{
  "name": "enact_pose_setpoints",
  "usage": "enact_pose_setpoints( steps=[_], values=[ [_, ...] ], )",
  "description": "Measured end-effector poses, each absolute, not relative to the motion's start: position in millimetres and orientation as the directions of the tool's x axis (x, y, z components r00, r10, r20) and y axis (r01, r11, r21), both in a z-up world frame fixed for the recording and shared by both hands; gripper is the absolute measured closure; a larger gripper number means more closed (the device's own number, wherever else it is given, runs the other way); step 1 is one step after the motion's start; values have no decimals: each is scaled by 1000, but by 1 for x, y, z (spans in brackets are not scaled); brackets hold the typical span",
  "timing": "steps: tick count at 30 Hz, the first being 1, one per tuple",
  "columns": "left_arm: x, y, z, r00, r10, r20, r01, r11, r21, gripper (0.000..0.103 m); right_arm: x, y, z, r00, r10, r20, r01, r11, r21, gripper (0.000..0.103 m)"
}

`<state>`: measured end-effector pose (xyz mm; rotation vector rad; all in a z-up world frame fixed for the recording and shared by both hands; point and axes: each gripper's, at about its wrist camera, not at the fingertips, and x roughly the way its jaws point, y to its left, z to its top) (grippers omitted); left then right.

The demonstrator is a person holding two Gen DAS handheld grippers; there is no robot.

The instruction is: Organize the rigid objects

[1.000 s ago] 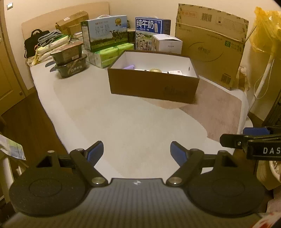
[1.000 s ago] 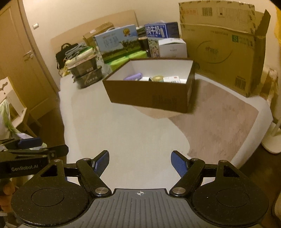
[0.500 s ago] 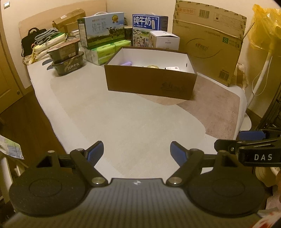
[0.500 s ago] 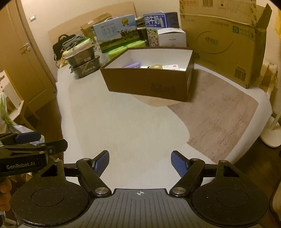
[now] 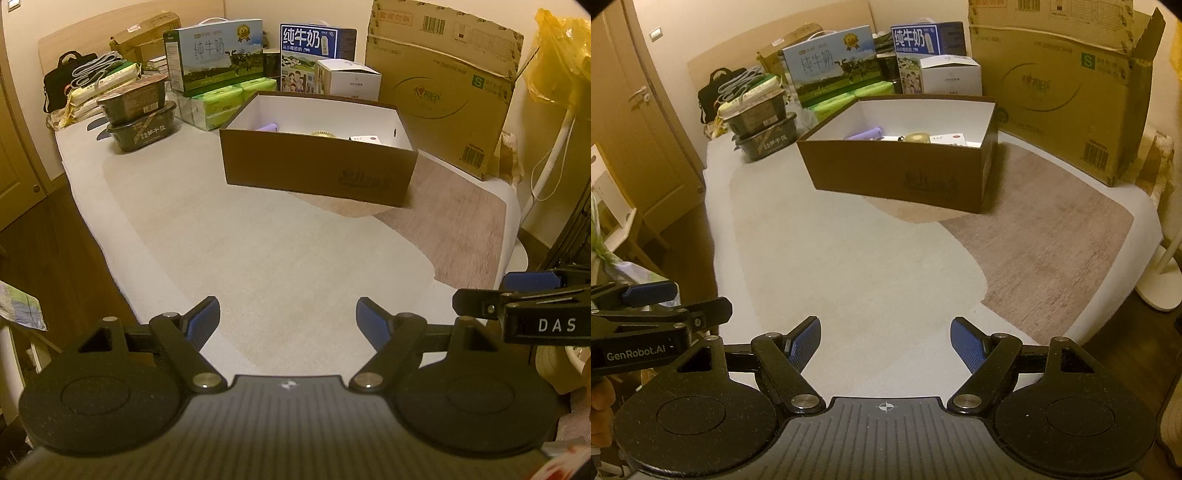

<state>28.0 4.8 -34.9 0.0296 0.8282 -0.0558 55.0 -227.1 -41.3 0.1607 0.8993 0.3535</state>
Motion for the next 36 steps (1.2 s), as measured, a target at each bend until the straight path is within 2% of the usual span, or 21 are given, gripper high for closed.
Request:
enact_pose_setpoints(
  steps=[36],
  values=[
    [31,3,-32,679,-42,-732,67,998,4,24,56,-225,-41,569,365,-737,-230,931,284,26]
  ],
)
